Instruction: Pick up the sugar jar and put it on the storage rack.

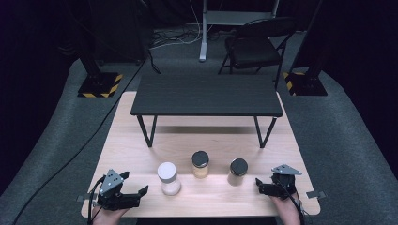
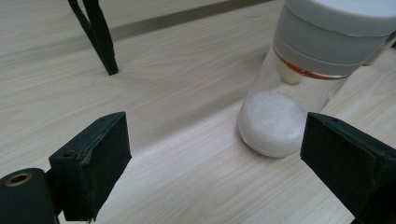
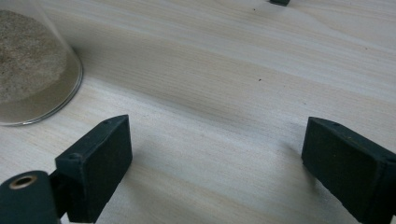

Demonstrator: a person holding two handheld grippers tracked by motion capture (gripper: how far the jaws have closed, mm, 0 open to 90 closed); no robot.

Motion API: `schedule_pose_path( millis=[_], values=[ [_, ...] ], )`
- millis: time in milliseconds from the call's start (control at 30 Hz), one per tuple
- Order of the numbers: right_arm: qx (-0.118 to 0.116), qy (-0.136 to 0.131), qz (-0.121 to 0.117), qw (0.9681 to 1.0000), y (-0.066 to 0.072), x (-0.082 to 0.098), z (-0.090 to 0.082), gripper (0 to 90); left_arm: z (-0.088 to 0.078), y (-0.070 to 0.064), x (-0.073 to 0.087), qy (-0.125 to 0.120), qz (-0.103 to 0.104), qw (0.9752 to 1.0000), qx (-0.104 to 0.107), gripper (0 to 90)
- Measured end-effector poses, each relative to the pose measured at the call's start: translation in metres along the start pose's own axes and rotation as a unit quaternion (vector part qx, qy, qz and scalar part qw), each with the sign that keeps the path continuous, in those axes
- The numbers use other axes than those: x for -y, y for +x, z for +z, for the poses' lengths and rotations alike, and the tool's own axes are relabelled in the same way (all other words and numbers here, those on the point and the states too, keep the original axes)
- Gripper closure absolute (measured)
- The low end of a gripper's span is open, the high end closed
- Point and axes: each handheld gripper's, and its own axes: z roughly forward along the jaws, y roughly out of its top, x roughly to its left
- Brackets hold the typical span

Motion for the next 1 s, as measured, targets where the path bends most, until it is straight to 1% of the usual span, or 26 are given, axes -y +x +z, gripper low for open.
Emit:
schedule_pose_path(
  millis=[133, 300, 400, 467, 500, 533, 633, 767, 833, 933, 1000],
  values=[
    [0.0, 0.0, 0.0, 1.0, 0.0, 0.0, 0.0, 7.7, 0.0, -0.005, -0.002, -0.004, 0.005, 0.9999, 0.008, 8.1],
    [0.0, 0.0, 0.001, 1.0, 0.0, 0.0, 0.0, 7.7, 0.0, -0.008, -0.005, -0.008, 0.008, 0.9998, 0.013, 8.2],
    [0.0, 0.0, 0.0, 1.0, 0.0, 0.0, 0.0, 7.7, 0.001, -0.012, -0.008, -0.011, 0.013, 0.9997, 0.017, 8.2],
    [0.0, -0.001, 0.0, 1.0, 0.0, 0.0, 0.0, 7.7, 0.002, -0.015, -0.01, -0.014, 0.017, 0.9995, 0.024, 8.2],
    [0.0, -0.001, 0.001, 1.0, 0.0, 0.0, 0.0, 7.7, 0.002, -0.015, -0.01, -0.014, 0.017, 0.9995, 0.024, 8.2],
    [0.0, -0.001, 0.001, 1.0, 0.0, 0.0, 0.0, 7.7, 0.003, -0.018, -0.011, -0.016, 0.019, 0.9992, 0.03, 8.2],
    [0.0, -0.001, 0.001, 1.0, 0.0, 0.0, 0.0, 7.7, 0.005, -0.02, -0.012, -0.016, 0.021, 0.9991, 0.033, 8.2],
    [-0.001, -0.001, 0.0, 1.0, 0.0, 0.0, 0.0, 7.7, 0.01, -0.026, -0.016, -0.016, 0.029, 0.9987, 0.037, 8.4],
    [-0.001, -0.001, 0.0, 1.0, 0.0, 0.0, 0.0, 7.7, 0.011, -0.028, -0.017, -0.018, 0.031, 0.9986, 0.039, 8.6],
    [-0.001, -0.001, 0.0, 1.0, 0.0, 0.0, 0.0, 7.5, 0.016, -0.032, -0.023, -0.029, 0.028, 0.9979, 0.05, 8.7],
    [-0.001, -0.001, 0.0, 1.0, 0.0, 0.0, 0.0, 7.4, 0.019, -0.035, -0.027, -0.029, 0.032, 0.9976, 0.053, 8.7]
  ],
)
